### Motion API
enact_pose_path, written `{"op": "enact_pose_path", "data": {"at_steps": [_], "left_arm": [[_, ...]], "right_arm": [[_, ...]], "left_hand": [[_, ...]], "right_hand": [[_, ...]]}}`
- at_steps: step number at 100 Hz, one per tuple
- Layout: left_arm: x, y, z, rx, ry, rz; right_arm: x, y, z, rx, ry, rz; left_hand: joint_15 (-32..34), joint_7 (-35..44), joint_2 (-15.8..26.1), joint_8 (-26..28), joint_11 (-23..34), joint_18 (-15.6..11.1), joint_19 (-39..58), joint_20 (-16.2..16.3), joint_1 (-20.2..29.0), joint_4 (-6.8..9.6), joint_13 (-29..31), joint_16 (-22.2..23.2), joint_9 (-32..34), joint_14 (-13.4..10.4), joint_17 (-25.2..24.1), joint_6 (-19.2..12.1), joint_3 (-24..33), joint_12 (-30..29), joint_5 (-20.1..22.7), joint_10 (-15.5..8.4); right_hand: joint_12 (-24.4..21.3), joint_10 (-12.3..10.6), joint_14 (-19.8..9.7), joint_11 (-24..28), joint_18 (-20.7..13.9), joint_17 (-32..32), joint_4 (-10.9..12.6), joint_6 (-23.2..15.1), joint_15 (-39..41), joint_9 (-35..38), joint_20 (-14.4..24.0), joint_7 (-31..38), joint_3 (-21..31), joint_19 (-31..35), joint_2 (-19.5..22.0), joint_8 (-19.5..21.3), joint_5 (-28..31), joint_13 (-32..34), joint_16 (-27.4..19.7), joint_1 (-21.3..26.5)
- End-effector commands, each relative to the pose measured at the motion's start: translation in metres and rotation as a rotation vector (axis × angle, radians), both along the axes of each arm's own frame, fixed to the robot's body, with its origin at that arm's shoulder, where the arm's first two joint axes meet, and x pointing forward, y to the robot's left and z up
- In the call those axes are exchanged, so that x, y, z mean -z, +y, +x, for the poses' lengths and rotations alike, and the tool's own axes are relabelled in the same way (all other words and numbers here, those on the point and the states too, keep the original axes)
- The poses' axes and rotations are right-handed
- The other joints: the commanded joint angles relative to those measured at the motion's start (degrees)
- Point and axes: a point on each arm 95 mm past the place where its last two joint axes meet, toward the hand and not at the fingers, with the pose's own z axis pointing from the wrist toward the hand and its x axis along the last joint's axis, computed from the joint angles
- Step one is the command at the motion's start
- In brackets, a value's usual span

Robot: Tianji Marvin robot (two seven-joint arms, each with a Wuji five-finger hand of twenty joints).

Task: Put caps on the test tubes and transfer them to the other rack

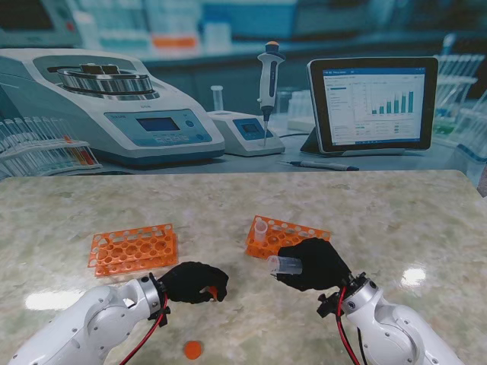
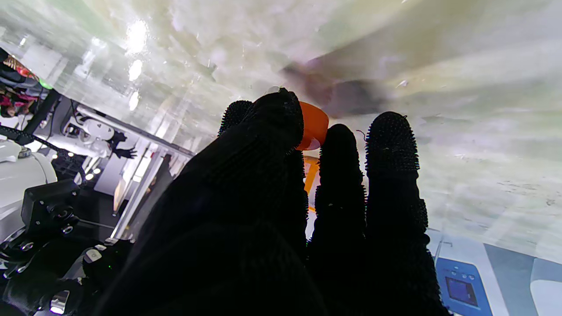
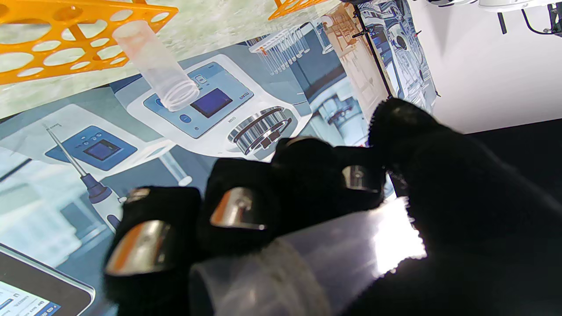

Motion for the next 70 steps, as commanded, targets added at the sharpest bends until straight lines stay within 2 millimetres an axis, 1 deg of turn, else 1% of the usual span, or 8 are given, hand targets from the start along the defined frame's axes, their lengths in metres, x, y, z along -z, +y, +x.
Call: {"op": "enact_pose_path", "data": {"at_steps": [1, 6, 7, 9, 26, 70], "left_arm": [[-0.005, -0.003, 0.000, 0.007, -0.007, -0.010], [-0.007, -0.004, 0.000, 0.007, -0.010, -0.016], [-0.008, -0.004, 0.001, 0.007, -0.010, -0.017], [-0.009, -0.004, 0.001, 0.008, -0.011, -0.019], [-0.017, -0.008, 0.002, 0.013, -0.021, -0.044], [-0.039, -0.018, 0.007, 0.035, -0.061, -0.096]], "right_arm": [[0.001, 0.002, -0.002, -0.005, 0.008, 0.004], [0.001, 0.002, -0.002, -0.004, 0.008, 0.004], [0.001, 0.002, -0.002, -0.004, 0.008, 0.004], [0.001, 0.002, -0.002, -0.004, 0.008, 0.004], [0.001, 0.002, -0.002, -0.002, 0.008, 0.007], [0.001, 0.001, -0.001, -0.001, 0.013, 0.008]], "left_hand": [[0.3, -0.4, 0.4, -0.6, 1.7, 1.2, -1.0, -2.3, 6.9, 1.40, 2.6, 0.9, 0.4, -1.8, 0.5, 1.3, 5.5, 0.7, 1.2, 1.1], [0.2, -0.4, 1.0, -0.6, 1.8, 0.9, -1.0, -2.2, 6.9, 1.33, 2.6, 1.0, 0.5, -1.9, 0.6, 1.3, 4.6, 1.1, 1.3, 1.1], [0.2, -0.4, 0.6, -0.6, 1.8, 1.0, -1.1, -2.2, 6.9, 1.62, 2.6, 1.0, 0.4, -1.8, 0.6, 1.4, 5.1, 1.1, 1.2, 1.2], [0.1, -0.4, 0.5, -0.6, 1.7, 1.1, -1.1, -2.2, 6.9, 1.62, 2.6, 1.0, 0.4, -1.8, 0.6, 1.4, 5.2, 1.1, 1.3, 1.1], [0.1, -0.3, 0.6, -0.6, 1.8, 1.2, -1.0, -2.4, 6.9, 1.28, 2.7, 1.1, 0.6, -1.7, 0.7, 1.4, 5.5, 0.8, 1.4, 1.3], [-0.3, -0.5, 0.8, -0.6, 1.7, 1.3, -1.2, -2.5, 6.9, 1.27, 2.7, 1.5, 0.5, -1.6, 0.7, 1.6, 5.5, 1.0, 1.4, 1.3]], "right_hand": [[0.8, 0.0, -4.1, 0.1, -0.3, 1.3, 0.6, -2.6, 4.8, 2.4, -0.4, 3.5, 0.8, 3.4, 0.9, 2.9, 2.1, 2.0, 0.6, 2.2], [0.8, 0.0, -4.1, 0.1, -0.3, 1.3, 0.6, -2.6, 4.8, 2.4, -0.4, 3.5, 0.8, 3.4, 1.0, 3.0, 2.1, 2.0, 0.6, 2.2], [0.8, 0.0, -4.1, 0.1, -0.3, 1.3, 0.6, -2.6, 4.8, 2.4, -0.4, 3.5, 0.9, 3.4, 1.0, 3.0, 2.1, 2.0, 0.6, 2.2], [0.8, 0.0, -4.1, 0.1, -0.3, 1.3, 0.6, -2.6, 4.8, 2.4, -0.4, 3.5, 0.9, 3.4, 1.1, 3.0, 2.1, 2.0, 0.6, 2.2], [0.8, 0.1, -4.1, 0.1, -0.3, 1.3, 0.6, -2.6, 4.8, 2.4, -0.4, 3.5, 0.8, 3.4, 0.9, 3.0, 2.1, 2.0, 0.6, 2.2], [0.8, 0.1, -4.1, 0.1, -0.3, 1.3, 0.6, -2.6, 4.8, 2.4, -0.4, 3.5, 0.8, 3.4, 1.0, 3.0, 2.1, 2.0, 0.6, 2.2]]}}
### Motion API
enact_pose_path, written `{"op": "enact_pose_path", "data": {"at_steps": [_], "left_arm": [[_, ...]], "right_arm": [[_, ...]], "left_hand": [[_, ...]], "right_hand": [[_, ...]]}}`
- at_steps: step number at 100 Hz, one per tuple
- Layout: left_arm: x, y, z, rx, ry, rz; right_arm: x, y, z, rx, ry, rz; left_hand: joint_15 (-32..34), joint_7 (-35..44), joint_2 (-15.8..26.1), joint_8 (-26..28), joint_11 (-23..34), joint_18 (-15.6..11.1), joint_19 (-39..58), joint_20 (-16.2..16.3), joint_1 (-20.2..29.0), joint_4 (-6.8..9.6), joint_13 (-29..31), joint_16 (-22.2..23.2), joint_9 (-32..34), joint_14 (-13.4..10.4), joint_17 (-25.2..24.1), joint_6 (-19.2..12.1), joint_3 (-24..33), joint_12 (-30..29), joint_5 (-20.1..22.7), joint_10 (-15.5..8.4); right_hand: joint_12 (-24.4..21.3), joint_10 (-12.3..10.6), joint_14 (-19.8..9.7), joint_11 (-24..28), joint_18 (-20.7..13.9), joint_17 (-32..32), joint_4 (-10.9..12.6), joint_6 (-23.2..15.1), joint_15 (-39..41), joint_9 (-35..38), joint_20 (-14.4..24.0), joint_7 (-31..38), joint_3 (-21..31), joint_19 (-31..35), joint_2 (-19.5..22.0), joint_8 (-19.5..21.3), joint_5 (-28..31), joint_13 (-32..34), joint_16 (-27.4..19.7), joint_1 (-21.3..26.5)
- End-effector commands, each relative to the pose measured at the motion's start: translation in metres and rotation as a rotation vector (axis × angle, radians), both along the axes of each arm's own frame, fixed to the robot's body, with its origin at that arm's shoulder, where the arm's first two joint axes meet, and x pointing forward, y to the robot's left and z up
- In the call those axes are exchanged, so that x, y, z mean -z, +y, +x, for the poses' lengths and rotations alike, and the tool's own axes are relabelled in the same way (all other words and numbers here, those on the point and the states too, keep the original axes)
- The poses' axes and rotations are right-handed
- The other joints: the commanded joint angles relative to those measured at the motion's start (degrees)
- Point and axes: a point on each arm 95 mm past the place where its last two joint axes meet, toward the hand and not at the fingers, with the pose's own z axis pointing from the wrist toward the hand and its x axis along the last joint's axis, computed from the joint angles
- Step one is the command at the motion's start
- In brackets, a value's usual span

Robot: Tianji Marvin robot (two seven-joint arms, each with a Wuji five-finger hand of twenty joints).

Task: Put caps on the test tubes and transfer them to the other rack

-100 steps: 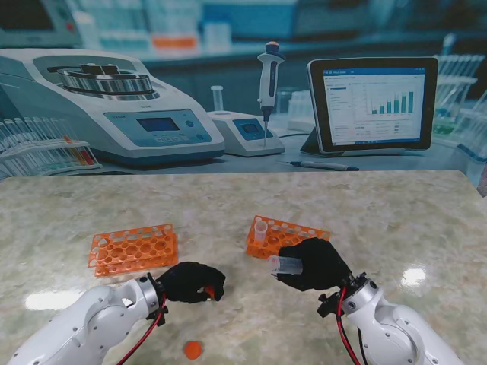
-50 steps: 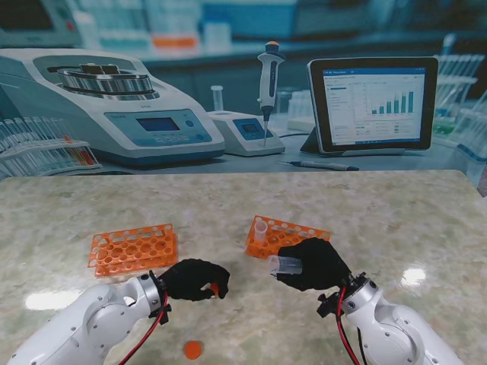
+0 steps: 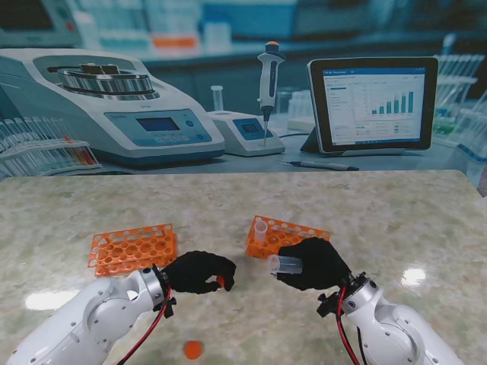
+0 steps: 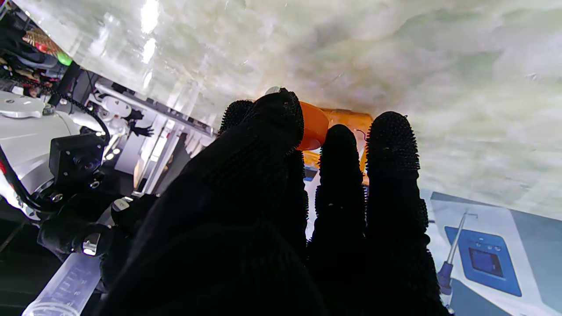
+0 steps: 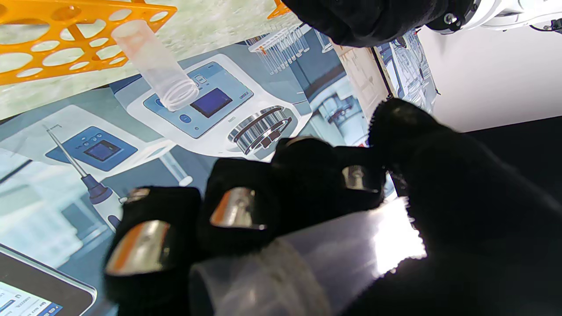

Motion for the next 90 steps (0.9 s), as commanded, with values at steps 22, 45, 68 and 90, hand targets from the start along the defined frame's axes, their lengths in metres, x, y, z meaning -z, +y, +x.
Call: {"op": "enact_pose_path", "data": {"at_steps": [22, 45, 68, 90], "left_arm": [[-0.021, -0.010, 0.005, 0.033, -0.043, -0.040], [-0.032, -0.014, 0.006, 0.039, -0.063, -0.090], [-0.040, -0.017, 0.008, 0.034, -0.081, -0.140], [-0.048, -0.021, 0.010, 0.031, -0.103, -0.188]], "right_arm": [[0.002, 0.002, -0.002, -0.003, 0.010, 0.001], [0.002, 0.001, -0.002, -0.004, 0.014, -0.002], [0.002, 0.001, -0.002, -0.005, 0.015, -0.002], [0.003, 0.002, -0.001, -0.005, 0.017, -0.004]], "left_hand": [[-0.2, -0.6, 0.9, -0.6, 1.5, 1.1, -1.3, -1.8, 6.8, 1.43, 2.8, 1.4, 0.5, -1.7, 0.7, 1.5, 5.4, 1.2, 1.2, 1.3], [-0.4, -0.6, 0.9, -0.5, 1.5, 1.3, -1.3, -1.7, 6.8, 1.38, 2.9, 1.6, 0.6, -1.8, 0.8, 1.6, 5.6, 1.3, 1.3, 1.3], [-0.7, -0.6, 1.9, -0.5, 1.3, 0.9, -1.7, -1.4, 6.8, 1.43, 3.0, 1.8, 0.7, -1.9, 0.9, 1.6, 4.3, 2.0, 1.2, 1.2], [-0.9, -0.3, 1.5, -0.3, 1.3, 1.1, -1.9, -1.2, 6.8, 1.98, 3.0, 2.2, 0.6, -1.8, 0.8, 1.6, 4.7, 2.2, 1.3, 1.2]], "right_hand": [[0.8, 0.0, -4.1, 0.1, -0.3, 1.3, 0.6, -2.6, 4.8, 2.4, -0.4, 3.5, 0.8, 3.4, 0.9, 3.0, 2.1, 2.0, 0.6, 2.2], [0.8, 0.0, -4.1, 0.1, -0.3, 1.3, 0.6, -2.6, 4.8, 2.4, -0.4, 3.5, 0.8, 3.4, 1.0, 3.0, 2.1, 2.0, 0.6, 2.2], [0.8, 0.1, -4.1, 0.1, -0.3, 1.3, 0.6, -2.6, 4.8, 2.4, -0.4, 3.5, 0.8, 3.4, 0.9, 3.0, 2.1, 2.0, 0.6, 2.2], [0.8, 0.2, -4.1, 0.1, -0.3, 1.3, 0.6, -2.5, 4.8, 2.4, -0.4, 3.5, 0.9, 3.4, 1.0, 3.0, 2.1, 2.0, 0.6, 2.3]]}}
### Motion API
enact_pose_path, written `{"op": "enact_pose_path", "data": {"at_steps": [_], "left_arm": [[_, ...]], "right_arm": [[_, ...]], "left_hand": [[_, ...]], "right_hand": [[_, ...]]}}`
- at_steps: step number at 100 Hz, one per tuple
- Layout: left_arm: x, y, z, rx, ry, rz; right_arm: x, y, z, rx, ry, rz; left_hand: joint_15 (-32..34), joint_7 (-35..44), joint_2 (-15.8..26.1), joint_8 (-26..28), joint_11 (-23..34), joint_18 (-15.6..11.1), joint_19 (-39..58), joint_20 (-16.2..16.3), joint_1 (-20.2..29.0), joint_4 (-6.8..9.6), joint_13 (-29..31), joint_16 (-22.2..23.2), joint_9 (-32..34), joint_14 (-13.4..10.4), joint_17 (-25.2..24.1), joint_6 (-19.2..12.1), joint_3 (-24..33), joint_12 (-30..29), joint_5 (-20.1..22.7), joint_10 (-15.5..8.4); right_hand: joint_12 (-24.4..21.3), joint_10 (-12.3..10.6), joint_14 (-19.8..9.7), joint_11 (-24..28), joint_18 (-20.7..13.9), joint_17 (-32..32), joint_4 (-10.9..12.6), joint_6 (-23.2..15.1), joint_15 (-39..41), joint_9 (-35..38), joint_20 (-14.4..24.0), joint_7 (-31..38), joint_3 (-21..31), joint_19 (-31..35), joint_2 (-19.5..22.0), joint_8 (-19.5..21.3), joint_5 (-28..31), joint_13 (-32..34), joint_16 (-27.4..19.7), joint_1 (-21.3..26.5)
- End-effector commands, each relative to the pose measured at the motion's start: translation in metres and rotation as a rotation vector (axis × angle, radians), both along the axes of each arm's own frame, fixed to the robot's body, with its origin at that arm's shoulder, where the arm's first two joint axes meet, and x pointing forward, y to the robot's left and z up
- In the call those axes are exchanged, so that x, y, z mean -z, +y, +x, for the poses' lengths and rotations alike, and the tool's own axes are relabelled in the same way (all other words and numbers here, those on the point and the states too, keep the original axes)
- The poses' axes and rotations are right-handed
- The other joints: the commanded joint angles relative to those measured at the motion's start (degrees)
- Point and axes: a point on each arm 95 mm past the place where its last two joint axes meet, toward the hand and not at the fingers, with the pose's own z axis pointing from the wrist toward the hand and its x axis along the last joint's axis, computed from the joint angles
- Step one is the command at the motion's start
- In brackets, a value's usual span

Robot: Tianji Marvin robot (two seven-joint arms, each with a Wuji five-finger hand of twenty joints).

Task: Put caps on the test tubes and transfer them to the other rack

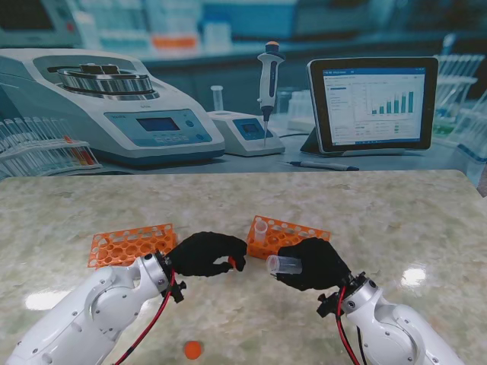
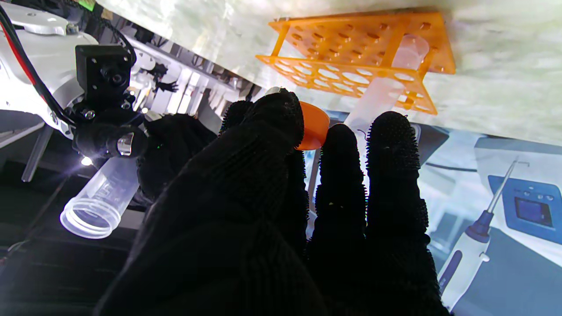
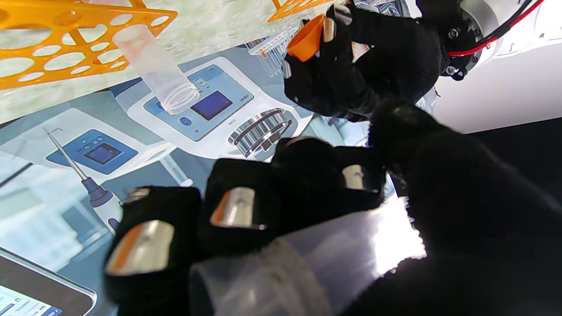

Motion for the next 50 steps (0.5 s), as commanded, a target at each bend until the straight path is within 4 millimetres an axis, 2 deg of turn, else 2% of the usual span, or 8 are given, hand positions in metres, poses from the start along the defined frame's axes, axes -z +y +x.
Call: {"op": "enact_pose_path", "data": {"at_steps": [1, 7, 12, 32, 50], "left_arm": [[-0.008, -0.005, 0.000, 0.009, -0.021, -0.024], [-0.011, -0.006, 0.000, 0.011, -0.028, -0.039], [-0.013, -0.008, 0.000, 0.013, -0.034, -0.050], [-0.020, -0.013, -0.001, 0.021, -0.055, -0.083], [-0.024, -0.018, -0.001, 0.021, -0.057, -0.130]], "right_arm": [[0.002, 0.001, -0.002, -0.001, 0.010, 0.001], [0.002, 0.002, -0.002, -0.001, 0.010, 0.001], [0.002, 0.002, -0.001, -0.001, 0.011, 0.000], [0.002, 0.002, -0.001, 0.001, 0.012, 0.000], [0.003, 0.001, -0.001, 0.002, 0.013, 0.000]], "left_hand": [[-0.1, -0.3, 1.5, -0.3, 1.3, 1.0, -1.2, -1.2, 6.8, 1.98, 2.4, 1.3, 0.6, -2.1, 0.7, 1.2, 4.7, 2.1, 1.3, 0.8], [-0.1, -0.1, 1.9, -0.2, 1.5, 0.9, -1.3, -1.2, 6.8, 1.38, 2.4, 1.5, 0.7, -2.2, 0.7, 1.2, 4.4, 2.3, 1.2, 0.8], [-0.1, 0.0, 1.1, -0.1, 1.4, 1.2, -1.3, -1.2, 6.8, 1.81, 2.4, 1.5, 0.6, -2.1, 0.6, 1.2, 5.3, 2.2, 1.2, 0.8], [-0.2, 0.2, 1.3, 0.0, 1.6, 1.1, -1.1, -1.2, 6.8, 1.22, 2.5, 1.6, 0.7, -2.2, 0.6, 1.2, 5.2, 2.1, 1.1, 0.7], [-0.3, 0.3, 0.9, 0.1, 1.5, 1.4, -1.1, -1.3, 6.8, 1.35, 2.6, 1.6, 0.6, -2.2, 0.6, 1.1, 5.7, 1.9, 1.1, 0.7]], "right_hand": [[0.8, 0.0, -4.1, 0.1, -0.3, 1.3, 0.6, -2.5, 4.8, 2.4, -0.4, 3.5, 0.8, 3.4, 1.0, 3.0, 2.1, 2.0, 0.6, 2.3], [0.8, 0.1, -4.1, 0.1, -0.3, 1.3, 0.6, -2.5, 4.8, 2.4, -0.4, 3.5, 0.8, 3.4, 1.0, 3.0, 2.1, 2.0, 0.6, 2.2], [0.8, 0.0, -4.1, 0.1, -0.3, 1.3, 0.6, -2.5, 4.8, 2.4, -0.4, 3.5, 0.8, 3.4, 1.0, 3.0, 2.1, 2.0, 0.6, 2.3], [0.8, 0.1, -4.1, 0.1, -0.3, 1.3, 0.6, -2.6, 4.8, 2.4, -0.4, 3.4, 0.8, 3.4, 1.0, 3.0, 2.1, 2.0, 0.6, 2.2], [0.8, 0.0, -4.1, 0.1, -0.3, 1.3, 0.6, -2.5, 4.8, 2.4, -0.4, 3.4, 0.8, 3.4, 1.0, 3.0, 2.1, 2.0, 0.6, 2.2]]}}
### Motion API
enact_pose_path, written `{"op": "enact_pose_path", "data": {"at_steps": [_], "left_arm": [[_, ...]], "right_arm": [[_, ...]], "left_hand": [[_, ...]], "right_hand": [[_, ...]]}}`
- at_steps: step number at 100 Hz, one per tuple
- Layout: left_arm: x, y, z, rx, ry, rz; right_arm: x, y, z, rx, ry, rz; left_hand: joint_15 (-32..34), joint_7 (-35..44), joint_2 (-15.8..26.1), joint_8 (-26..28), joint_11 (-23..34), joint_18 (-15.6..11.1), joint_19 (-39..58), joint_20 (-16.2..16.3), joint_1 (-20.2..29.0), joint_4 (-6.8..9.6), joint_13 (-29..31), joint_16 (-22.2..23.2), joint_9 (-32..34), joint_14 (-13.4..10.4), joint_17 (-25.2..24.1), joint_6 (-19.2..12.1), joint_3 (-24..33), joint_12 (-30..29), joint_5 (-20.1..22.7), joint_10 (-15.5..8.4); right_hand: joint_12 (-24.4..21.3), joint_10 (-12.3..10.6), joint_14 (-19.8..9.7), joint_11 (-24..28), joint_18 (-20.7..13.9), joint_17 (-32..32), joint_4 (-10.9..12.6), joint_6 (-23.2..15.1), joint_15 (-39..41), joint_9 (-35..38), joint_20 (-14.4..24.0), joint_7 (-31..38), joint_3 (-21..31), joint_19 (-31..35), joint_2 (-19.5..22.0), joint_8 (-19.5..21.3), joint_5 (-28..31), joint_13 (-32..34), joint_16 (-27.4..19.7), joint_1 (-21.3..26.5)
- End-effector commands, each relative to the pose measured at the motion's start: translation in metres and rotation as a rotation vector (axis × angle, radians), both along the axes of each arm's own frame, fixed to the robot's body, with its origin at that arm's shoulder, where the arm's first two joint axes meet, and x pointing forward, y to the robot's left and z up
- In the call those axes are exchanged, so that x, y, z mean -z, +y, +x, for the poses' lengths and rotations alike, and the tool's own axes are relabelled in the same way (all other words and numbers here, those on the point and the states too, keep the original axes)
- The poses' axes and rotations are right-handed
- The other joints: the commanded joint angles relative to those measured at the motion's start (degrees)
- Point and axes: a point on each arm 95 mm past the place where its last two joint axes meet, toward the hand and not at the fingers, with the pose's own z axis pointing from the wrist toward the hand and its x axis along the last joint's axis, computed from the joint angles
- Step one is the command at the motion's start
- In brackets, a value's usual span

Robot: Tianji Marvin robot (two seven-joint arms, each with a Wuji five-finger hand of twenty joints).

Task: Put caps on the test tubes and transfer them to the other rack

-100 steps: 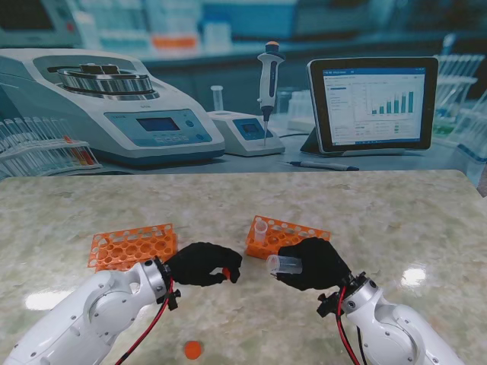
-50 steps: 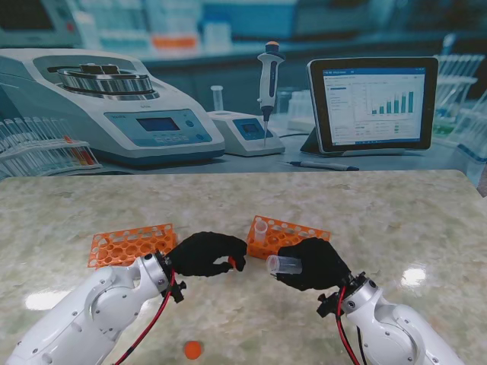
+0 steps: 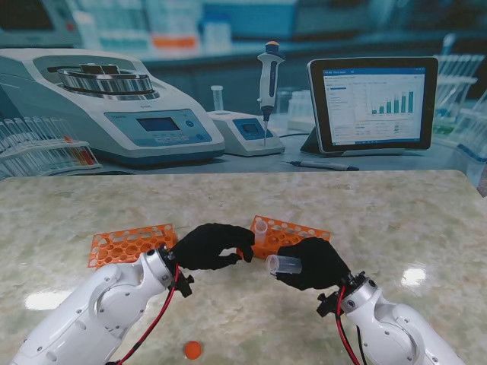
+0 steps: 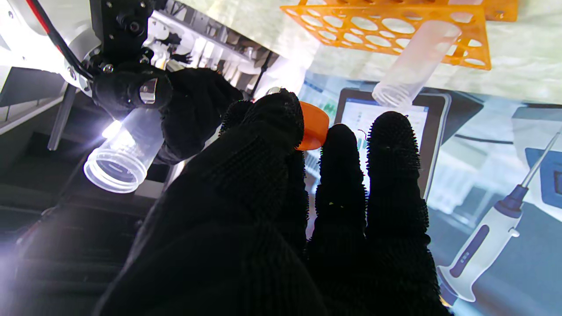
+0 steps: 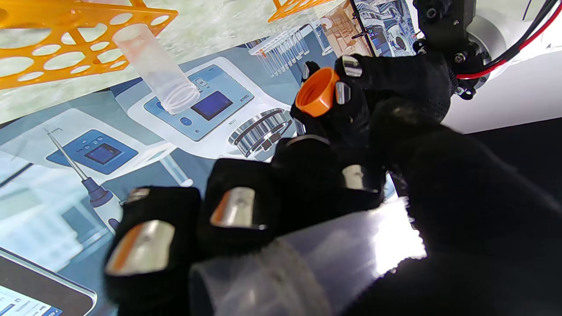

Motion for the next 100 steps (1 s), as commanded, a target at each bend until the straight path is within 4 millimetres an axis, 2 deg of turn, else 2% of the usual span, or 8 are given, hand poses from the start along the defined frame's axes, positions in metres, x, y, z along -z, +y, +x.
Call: {"op": "enact_pose_path", "data": {"at_steps": [1, 100], "left_arm": [[-0.006, -0.005, -0.001, 0.008, -0.010, -0.027], [-0.022, -0.022, -0.017, 0.025, -0.066, -0.241]], "right_arm": [[0.003, 0.001, -0.002, 0.001, 0.012, 0.000], [0.004, 0.002, 0.003, 0.011, 0.023, -0.004]], "left_hand": [[0.1, 0.3, 0.9, 0.1, 1.5, 1.2, -1.0, -1.3, 6.8, 1.33, 2.5, 1.5, 0.6, -2.1, 0.6, 1.2, 5.7, 1.8, 1.1, 0.8], [-0.2, 0.6, 1.9, 0.1, 1.3, 0.7, -1.4, -1.0, 6.7, 1.82, 2.8, 1.5, 0.9, -2.3, 1.2, 1.2, 3.8, 2.8, 1.2, 0.8]], "right_hand": [[0.8, 0.1, -4.1, 0.1, -0.3, 1.3, 0.6, -2.5, 4.8, 2.4, -0.4, 3.4, 0.8, 3.4, 1.0, 3.0, 2.1, 2.0, 0.6, 2.2], [0.8, 0.1, -4.1, 0.1, -0.3, 1.3, 0.6, -2.6, 4.8, 2.4, -0.4, 3.3, 0.8, 3.3, 0.9, 3.1, 2.1, 2.0, 0.6, 2.3]]}}
